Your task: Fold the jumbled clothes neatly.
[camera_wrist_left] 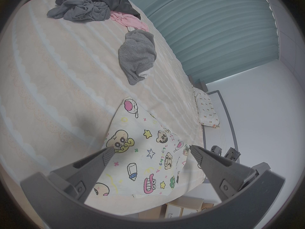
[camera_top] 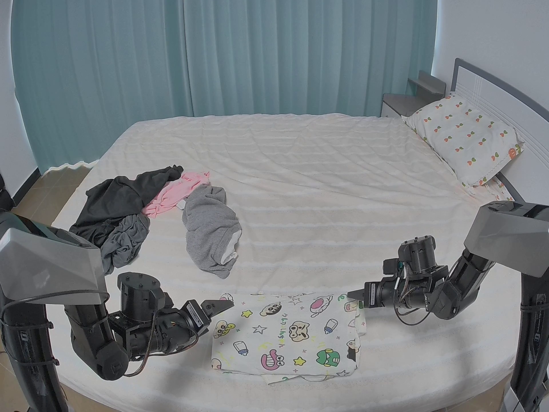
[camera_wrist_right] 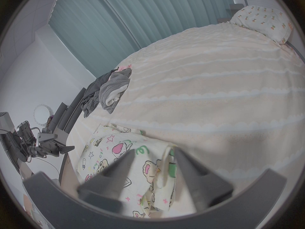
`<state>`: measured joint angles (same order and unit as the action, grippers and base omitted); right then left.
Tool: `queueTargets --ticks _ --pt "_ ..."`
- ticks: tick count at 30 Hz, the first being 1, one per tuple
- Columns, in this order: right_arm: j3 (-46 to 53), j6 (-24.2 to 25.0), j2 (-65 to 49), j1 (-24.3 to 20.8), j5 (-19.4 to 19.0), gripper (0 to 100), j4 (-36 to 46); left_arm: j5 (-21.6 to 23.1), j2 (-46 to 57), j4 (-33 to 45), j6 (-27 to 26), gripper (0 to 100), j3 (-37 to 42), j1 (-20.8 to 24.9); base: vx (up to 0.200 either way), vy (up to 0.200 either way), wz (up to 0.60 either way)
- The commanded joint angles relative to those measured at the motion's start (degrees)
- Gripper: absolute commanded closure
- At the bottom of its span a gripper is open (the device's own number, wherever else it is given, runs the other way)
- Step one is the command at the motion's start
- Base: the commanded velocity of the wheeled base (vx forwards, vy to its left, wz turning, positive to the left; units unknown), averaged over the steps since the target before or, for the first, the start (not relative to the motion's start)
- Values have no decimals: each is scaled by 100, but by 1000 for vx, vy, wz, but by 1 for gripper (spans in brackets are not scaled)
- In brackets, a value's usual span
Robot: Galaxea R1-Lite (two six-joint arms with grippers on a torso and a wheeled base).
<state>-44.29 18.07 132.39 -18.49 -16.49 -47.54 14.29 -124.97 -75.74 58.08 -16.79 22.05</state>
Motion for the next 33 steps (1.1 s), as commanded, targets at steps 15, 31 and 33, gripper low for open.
queueTargets --ticks 15,31,33 --pt "957 -937 -284 56 -38 0 26 -137 -529 86 -2143 0 -70 -175 0 0 0" --pt "562 -400 6 -550 -29 0 175 -690 -1373 859 -2942 0 -1213 159 0 0 0" --pt "562 -400 6 -550 -29 0 246 -708 -1373 929 -2942 0 -1283 212 0 0 0"
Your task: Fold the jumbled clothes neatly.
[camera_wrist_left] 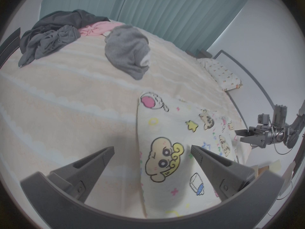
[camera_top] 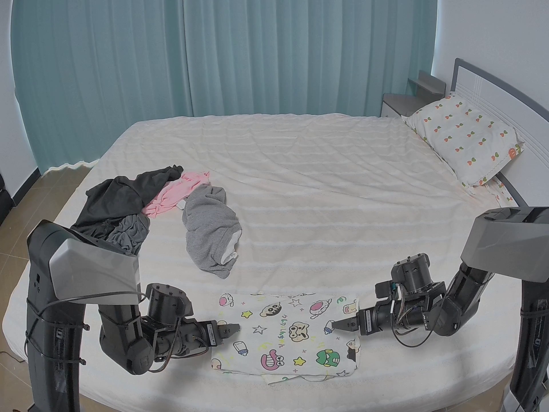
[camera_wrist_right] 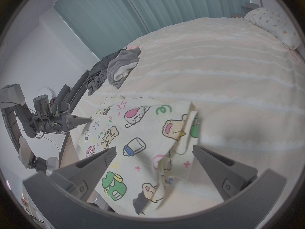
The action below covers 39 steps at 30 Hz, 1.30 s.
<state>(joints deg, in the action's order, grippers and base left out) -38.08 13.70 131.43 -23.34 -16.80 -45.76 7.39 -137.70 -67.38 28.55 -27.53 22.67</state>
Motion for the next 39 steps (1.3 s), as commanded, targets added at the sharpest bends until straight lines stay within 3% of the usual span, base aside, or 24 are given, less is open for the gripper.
queueTargets --ticks 1,24,33,39 --pt "-59 36 85 -74 1 0 261 -124 -107 181 10 0 -306 193 0 0 0" --pt "-41 54 111 -162 1 0 393 -211 -116 480 10 0 -614 431 0 0 0" --pt "-76 300 129 -188 28 0 402 -211 -116 471 10 0 -614 431 0 0 0" --pt "-375 317 182 -329 230 0 859 -211 -116 471 10 0 -614 440 0 0 0"
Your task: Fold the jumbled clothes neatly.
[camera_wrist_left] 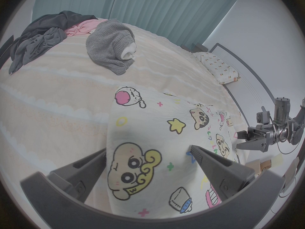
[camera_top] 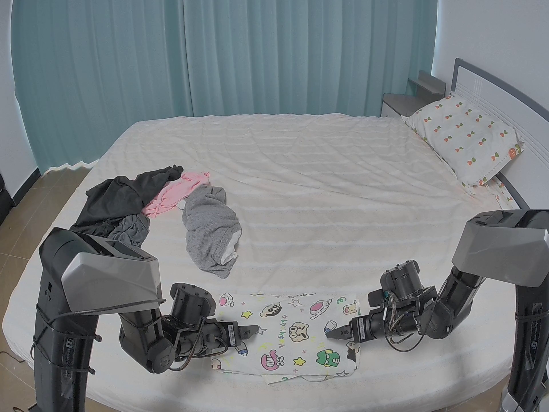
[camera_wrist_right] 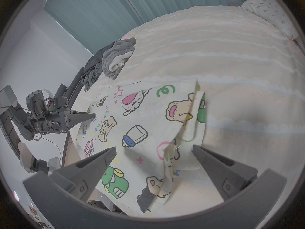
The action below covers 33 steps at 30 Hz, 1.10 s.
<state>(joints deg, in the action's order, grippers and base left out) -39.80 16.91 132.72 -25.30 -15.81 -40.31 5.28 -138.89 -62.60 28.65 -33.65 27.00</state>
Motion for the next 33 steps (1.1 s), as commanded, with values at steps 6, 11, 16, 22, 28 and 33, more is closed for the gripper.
queueTargets --ticks 6,11,16,22,28,33 --pt "-555 -30 246 -292 439 0 604 -1 2 -7 0 0 7 7 0 0 0" --pt "-581 5 254 -292 412 0 577 -1 2 -7 0 0 -2 7 0 0 0" --pt "-634 49 316 -353 386 0 604 -1 2 -7 9 0 7 7 0 0 0" --pt "-643 49 334 -371 377 100 595 -1 2 -16 36 0 7 33 0 0 0" --pt "-599 120 298 -371 377 100 551 -9 20 -16 97 0 16 112 0 0 0" --pt "-581 129 281 -371 386 100 542 -9 134 -24 361 0 7 139 0 0 0"
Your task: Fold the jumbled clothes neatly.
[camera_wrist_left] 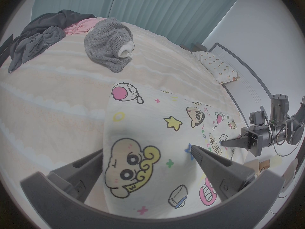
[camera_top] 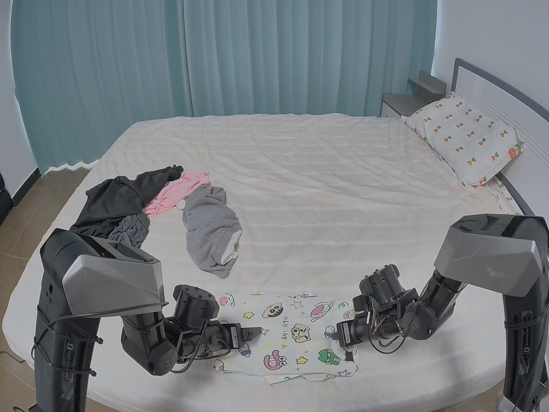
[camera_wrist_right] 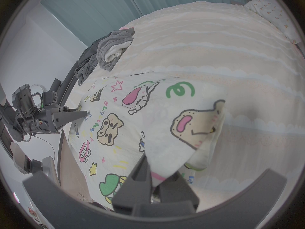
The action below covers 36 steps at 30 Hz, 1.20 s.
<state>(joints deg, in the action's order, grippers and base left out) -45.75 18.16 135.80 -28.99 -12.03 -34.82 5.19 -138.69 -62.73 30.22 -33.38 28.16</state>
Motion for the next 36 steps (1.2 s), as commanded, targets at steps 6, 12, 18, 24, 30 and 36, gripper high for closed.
queueTargets --ticks 6,12,18,24,30,36 --pt "22 12 -36 -1 8 100 -16 -124 299 7 581 0 -20 58 0 0 0" --pt "22 12 -36 -1 8 100 -16 -159 273 15 573 0 -28 49 0 0 0" --pt "22 12 -36 -1 8 100 -16 -229 229 147 520 0 -55 23 0 0 0" --pt "22 12 -36 -1 8 100 -16 -238 185 147 502 0 -64 23 0 0 0" --pt "22 12 -36 -1 8 100 -16 -238 185 156 502 100 -64 14 0 0 0" --pt "22 3 -36 -1 17 100 -16 -247 176 147 502 100 -64 14 0 0 0"
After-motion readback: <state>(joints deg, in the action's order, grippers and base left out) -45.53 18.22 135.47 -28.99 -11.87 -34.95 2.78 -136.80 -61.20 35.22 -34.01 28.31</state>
